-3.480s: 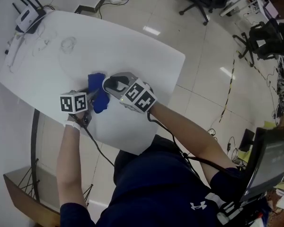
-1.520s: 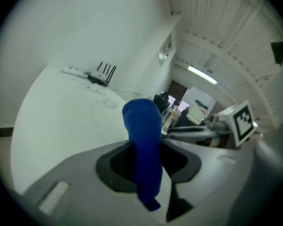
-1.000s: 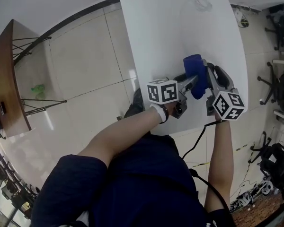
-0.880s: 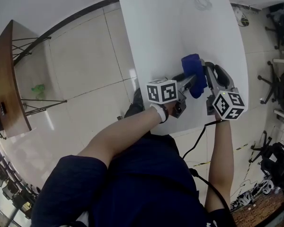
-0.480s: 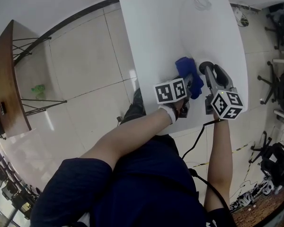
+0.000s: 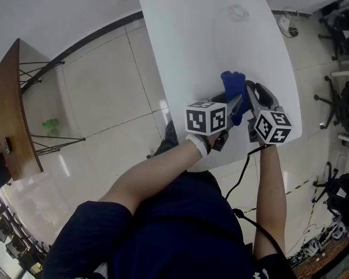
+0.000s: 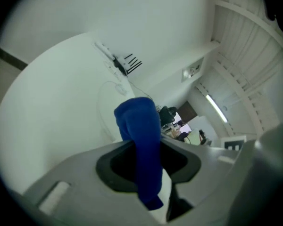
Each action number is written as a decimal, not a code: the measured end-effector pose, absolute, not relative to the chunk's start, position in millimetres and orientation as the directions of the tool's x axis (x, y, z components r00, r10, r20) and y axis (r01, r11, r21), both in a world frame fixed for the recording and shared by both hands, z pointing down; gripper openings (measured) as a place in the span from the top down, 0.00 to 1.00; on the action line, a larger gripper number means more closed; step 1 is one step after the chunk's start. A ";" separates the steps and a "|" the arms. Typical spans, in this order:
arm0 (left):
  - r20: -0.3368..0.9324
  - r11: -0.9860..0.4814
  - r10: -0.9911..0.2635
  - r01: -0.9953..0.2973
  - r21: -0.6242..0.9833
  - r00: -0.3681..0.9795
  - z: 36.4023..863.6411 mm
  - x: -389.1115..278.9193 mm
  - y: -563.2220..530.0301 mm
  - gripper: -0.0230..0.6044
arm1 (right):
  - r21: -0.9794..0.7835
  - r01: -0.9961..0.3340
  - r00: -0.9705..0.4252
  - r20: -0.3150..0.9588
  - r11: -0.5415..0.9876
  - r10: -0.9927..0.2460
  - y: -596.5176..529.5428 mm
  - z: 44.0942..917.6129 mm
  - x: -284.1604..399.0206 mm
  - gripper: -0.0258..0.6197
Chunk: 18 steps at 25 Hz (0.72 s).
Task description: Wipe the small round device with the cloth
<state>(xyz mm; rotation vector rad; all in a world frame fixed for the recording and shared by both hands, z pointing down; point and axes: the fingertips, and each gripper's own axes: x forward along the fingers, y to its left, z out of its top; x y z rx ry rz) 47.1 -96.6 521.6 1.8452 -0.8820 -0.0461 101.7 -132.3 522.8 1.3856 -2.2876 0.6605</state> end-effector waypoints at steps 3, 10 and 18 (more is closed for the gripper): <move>0.343 -0.241 -0.552 -0.539 0.807 0.760 510.1 23.2 -114.7 0.75 | -0.196 -0.897 -0.437 0.541 0.397 -0.719 -132.1 524.9 101.4 0.71; 0.437 -0.328 -0.158 -0.465 0.822 0.885 542.4 2.4 -85.7 0.75 | -0.259 -0.904 -0.426 0.477 0.340 -0.769 -131.3 511.6 109.5 0.73; 0.771 -0.434 -0.089 -0.721 0.540 0.631 626.3 -78.5 -102.6 0.65 | -0.365 -0.902 -0.368 0.371 0.231 -0.852 -106.8 470.7 98.7 0.73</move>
